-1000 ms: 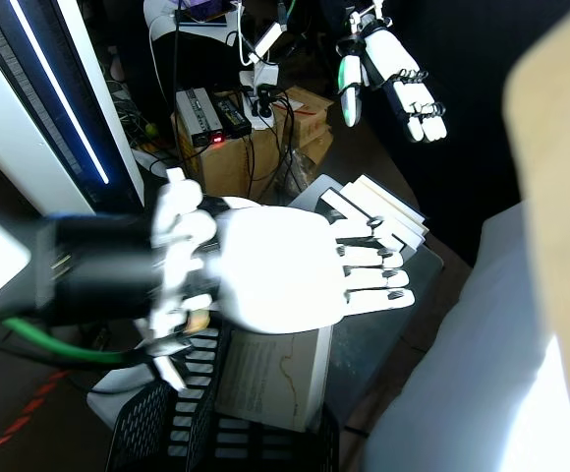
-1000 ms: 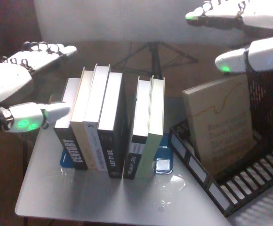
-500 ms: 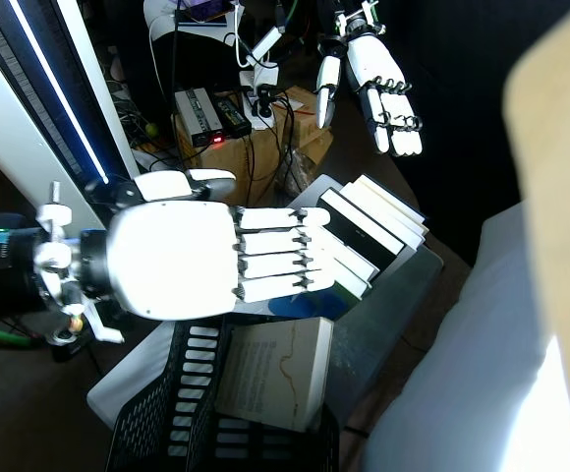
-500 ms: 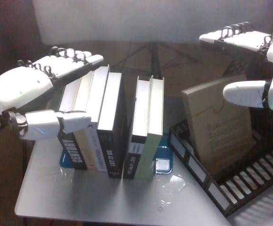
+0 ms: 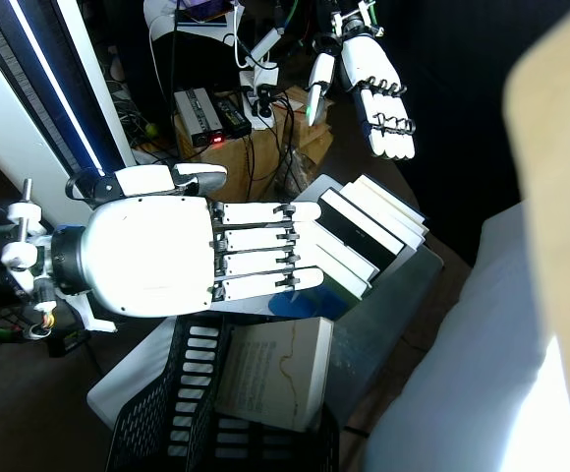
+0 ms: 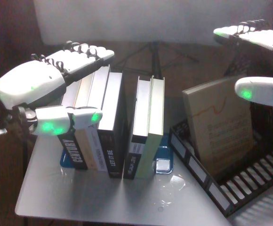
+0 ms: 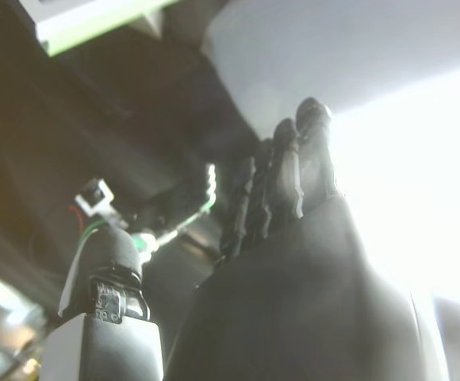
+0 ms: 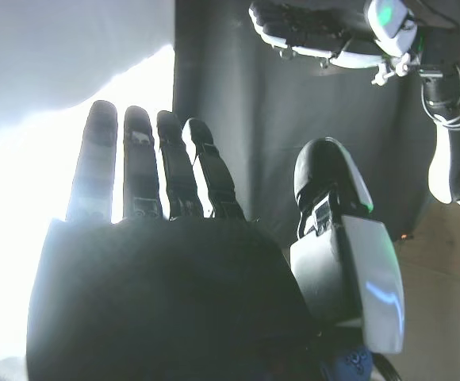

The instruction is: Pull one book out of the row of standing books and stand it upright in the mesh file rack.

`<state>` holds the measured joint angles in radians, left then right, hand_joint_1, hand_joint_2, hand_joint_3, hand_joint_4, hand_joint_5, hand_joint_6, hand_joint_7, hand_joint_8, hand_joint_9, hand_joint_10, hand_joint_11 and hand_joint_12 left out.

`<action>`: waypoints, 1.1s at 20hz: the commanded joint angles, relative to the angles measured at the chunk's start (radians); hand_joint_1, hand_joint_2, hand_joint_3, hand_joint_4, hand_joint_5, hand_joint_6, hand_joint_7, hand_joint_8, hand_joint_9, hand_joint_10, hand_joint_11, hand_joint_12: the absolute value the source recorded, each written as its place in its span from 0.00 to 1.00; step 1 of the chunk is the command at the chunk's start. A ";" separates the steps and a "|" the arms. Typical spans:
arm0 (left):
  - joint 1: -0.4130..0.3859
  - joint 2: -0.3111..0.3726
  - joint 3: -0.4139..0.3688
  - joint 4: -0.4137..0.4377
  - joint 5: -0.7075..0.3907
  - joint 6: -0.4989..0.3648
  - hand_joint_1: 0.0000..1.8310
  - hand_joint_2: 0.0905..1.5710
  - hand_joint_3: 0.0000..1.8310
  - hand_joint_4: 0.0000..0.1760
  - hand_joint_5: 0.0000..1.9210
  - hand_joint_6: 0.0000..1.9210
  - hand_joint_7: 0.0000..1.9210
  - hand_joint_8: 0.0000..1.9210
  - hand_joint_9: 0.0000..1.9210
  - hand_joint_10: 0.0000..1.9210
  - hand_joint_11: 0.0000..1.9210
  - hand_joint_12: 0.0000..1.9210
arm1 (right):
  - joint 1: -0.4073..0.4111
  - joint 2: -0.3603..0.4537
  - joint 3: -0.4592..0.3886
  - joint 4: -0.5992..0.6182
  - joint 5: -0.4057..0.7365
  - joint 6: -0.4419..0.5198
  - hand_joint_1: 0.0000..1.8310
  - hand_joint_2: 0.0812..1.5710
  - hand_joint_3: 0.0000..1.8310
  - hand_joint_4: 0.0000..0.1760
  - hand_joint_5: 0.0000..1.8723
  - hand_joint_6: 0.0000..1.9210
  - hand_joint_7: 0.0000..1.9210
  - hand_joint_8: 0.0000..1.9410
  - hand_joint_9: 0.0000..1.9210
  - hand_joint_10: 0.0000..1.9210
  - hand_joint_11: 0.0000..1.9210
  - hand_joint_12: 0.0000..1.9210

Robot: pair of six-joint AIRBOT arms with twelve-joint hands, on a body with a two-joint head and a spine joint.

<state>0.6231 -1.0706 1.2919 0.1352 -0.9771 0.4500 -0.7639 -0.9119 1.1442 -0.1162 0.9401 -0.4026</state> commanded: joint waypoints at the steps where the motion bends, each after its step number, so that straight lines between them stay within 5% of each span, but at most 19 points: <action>1: -0.010 0.003 0.006 -0.016 -0.105 -0.006 0.15 0.85 0.00 0.00 0.00 0.00 0.00 0.00 0.01 0.01 0.01 0.20 | 0.008 0.019 -0.001 0.052 0.150 -0.006 0.00 0.83 0.00 0.00 0.00 0.00 0.00 0.00 0.00 0.00 0.00 0.00; 4: -0.020 0.003 0.016 -0.016 -0.106 -0.007 0.11 0.83 0.00 0.04 0.00 0.00 0.00 0.00 0.01 0.01 0.00 0.30 | 0.015 0.032 -0.002 0.074 0.182 -0.021 0.01 0.83 0.00 0.00 0.00 0.00 0.00 0.00 0.00 0.00 0.00 0.00; 5: -0.029 0.004 0.019 -0.013 -0.105 -0.005 0.11 0.81 0.00 0.36 0.00 0.00 0.00 0.00 0.00 0.00 0.00 0.32 | 0.017 0.035 -0.002 0.079 0.192 -0.025 0.02 0.82 0.00 0.00 0.00 0.00 0.00 0.00 0.00 0.00 0.00 0.00; 6: -0.039 0.004 0.019 -0.002 -0.100 -0.003 0.13 0.81 0.00 0.52 0.00 0.00 0.00 0.00 0.00 0.00 0.00 0.28 | 0.017 0.035 -0.002 0.080 0.196 -0.025 0.03 0.82 0.00 0.08 0.00 0.00 0.00 0.00 0.00 0.00 0.00 0.00; 7: -0.046 0.004 0.019 0.009 -0.093 -0.003 0.14 0.82 0.00 0.54 0.00 0.00 0.00 0.00 0.00 0.00 0.00 0.03 | 0.017 0.034 -0.001 0.075 0.195 -0.025 0.05 0.85 0.01 0.27 0.00 0.00 0.00 0.00 0.00 0.00 0.02 0.01; 8: -0.048 0.003 0.018 0.013 -0.089 -0.004 0.14 0.82 0.00 0.57 0.00 0.00 0.00 0.00 0.00 0.00 0.00 0.01 | 0.017 0.030 -0.001 0.070 0.191 -0.025 0.04 0.90 0.00 0.26 0.00 0.00 0.00 0.00 0.00 0.00 0.00 0.17; 9: -0.046 0.002 0.018 0.014 -0.087 -0.006 0.12 0.81 0.00 0.48 0.01 0.00 0.00 0.00 0.00 0.00 0.00 0.20 | 0.017 0.024 -0.002 0.064 0.186 -0.025 0.03 0.87 0.00 0.43 0.00 0.00 0.00 0.00 0.00 0.00 0.00 0.22; 10: -0.038 -0.003 0.018 0.014 -0.081 -0.011 0.10 0.81 0.00 0.43 0.00 0.00 0.00 0.00 0.01 0.00 0.00 0.35 | 0.016 0.016 -0.002 0.058 0.177 -0.025 0.01 0.86 0.00 0.23 0.00 0.00 0.00 0.00 0.00 0.00 0.00 0.14; 11: -0.032 -0.006 0.019 0.014 -0.076 -0.014 0.12 0.81 0.00 0.15 0.01 0.00 0.00 0.00 0.00 0.00 0.00 0.27 | 0.016 0.012 -0.002 0.054 0.168 -0.025 0.02 0.87 0.00 0.14 0.00 0.00 0.00 0.00 0.00 0.00 0.00 0.03; 13: -0.016 -0.014 0.022 0.013 -0.062 -0.024 0.14 0.82 0.00 0.07 0.02 0.00 0.00 0.00 0.00 0.00 0.00 0.18 | 0.006 0.000 -0.003 0.048 0.145 -0.025 0.04 0.89 0.01 0.15 0.00 0.00 0.00 0.00 0.00 0.00 0.00 0.00; 14: -0.017 -0.016 0.024 0.015 -0.059 -0.028 0.19 0.84 0.00 0.00 0.02 0.00 0.00 0.00 0.00 0.00 0.00 0.10 | 0.005 -0.003 -0.002 0.043 0.138 -0.025 0.07 0.86 0.00 0.05 0.00 0.00 0.00 0.00 0.00 0.00 0.00 0.00; 15: -0.021 -0.016 0.025 0.017 -0.057 -0.028 0.19 0.84 0.00 0.00 0.02 0.00 0.00 0.00 0.00 0.00 0.00 0.10 | 0.006 -0.002 -0.001 0.038 0.132 -0.025 0.07 0.86 0.00 0.05 0.00 0.00 0.00 0.00 0.00 0.00 0.00 0.00; 16: -0.027 -0.014 0.025 0.019 -0.058 -0.028 0.13 0.82 0.00 0.10 0.00 0.00 0.00 0.00 0.00 0.00 0.00 0.09 | 0.006 0.003 -0.002 0.035 0.129 -0.025 0.07 0.81 0.00 0.04 0.00 0.00 0.00 0.00 0.00 0.00 0.00 0.12; 18: -0.039 -0.010 0.019 0.024 -0.059 -0.025 0.18 0.80 0.00 0.05 0.00 0.00 0.00 0.00 0.00 0.00 0.00 0.27 | 0.006 0.016 -0.009 0.031 0.131 -0.025 0.05 0.80 0.00 0.00 0.00 0.00 0.00 0.00 0.00 0.00 0.00 0.01; 20: -0.033 -0.017 0.023 0.024 -0.058 -0.025 0.18 0.81 0.00 0.00 0.01 0.00 0.00 0.00 0.00 0.00 0.00 0.34 | 0.006 -0.001 -0.002 0.035 0.131 -0.025 0.05 0.81 0.00 0.00 0.00 0.00 0.00 0.00 0.00 0.00 0.00 0.00; 22: -0.031 -0.023 0.030 0.024 -0.056 -0.031 0.13 0.84 0.00 0.00 0.00 0.00 0.00 0.00 0.00 0.00 0.00 0.03 | 0.006 -0.015 0.005 0.036 0.124 -0.025 0.05 0.79 0.00 0.00 0.00 0.00 0.00 0.00 0.00 0.00 0.00 0.00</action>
<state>0.5922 -1.1038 1.3182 0.1860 -0.9184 0.4232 -0.7635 -0.9329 1.1484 -0.1028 0.9432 -0.4313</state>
